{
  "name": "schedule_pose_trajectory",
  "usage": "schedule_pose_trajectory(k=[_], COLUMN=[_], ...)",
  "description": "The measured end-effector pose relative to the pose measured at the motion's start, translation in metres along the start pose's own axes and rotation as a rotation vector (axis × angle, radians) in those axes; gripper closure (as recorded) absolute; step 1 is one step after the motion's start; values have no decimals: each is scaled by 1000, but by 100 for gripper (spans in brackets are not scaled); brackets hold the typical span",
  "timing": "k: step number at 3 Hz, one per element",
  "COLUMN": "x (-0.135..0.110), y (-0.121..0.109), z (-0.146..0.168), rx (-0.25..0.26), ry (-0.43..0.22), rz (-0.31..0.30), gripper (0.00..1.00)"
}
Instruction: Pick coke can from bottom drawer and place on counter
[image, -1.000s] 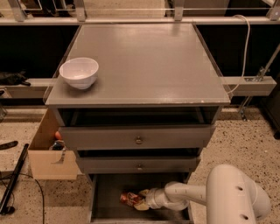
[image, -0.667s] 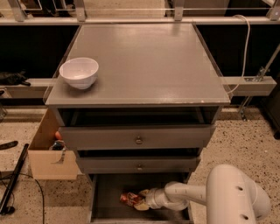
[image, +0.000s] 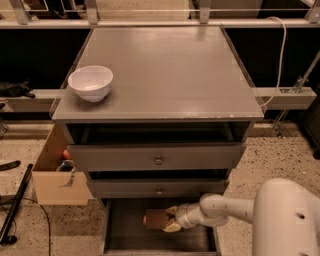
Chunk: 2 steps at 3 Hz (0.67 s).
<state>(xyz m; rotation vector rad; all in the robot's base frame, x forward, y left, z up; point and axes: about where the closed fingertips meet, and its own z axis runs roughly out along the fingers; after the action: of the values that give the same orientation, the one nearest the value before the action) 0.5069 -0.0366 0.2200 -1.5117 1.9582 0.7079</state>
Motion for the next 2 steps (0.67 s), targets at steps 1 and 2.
schedule_pose_trajectory(k=[1, 2], x=[-12, -2], y=[-3, 8], z=[-46, -89], rx=[21, 71], ry=[12, 21], rz=[-34, -20], gripper=[100, 100])
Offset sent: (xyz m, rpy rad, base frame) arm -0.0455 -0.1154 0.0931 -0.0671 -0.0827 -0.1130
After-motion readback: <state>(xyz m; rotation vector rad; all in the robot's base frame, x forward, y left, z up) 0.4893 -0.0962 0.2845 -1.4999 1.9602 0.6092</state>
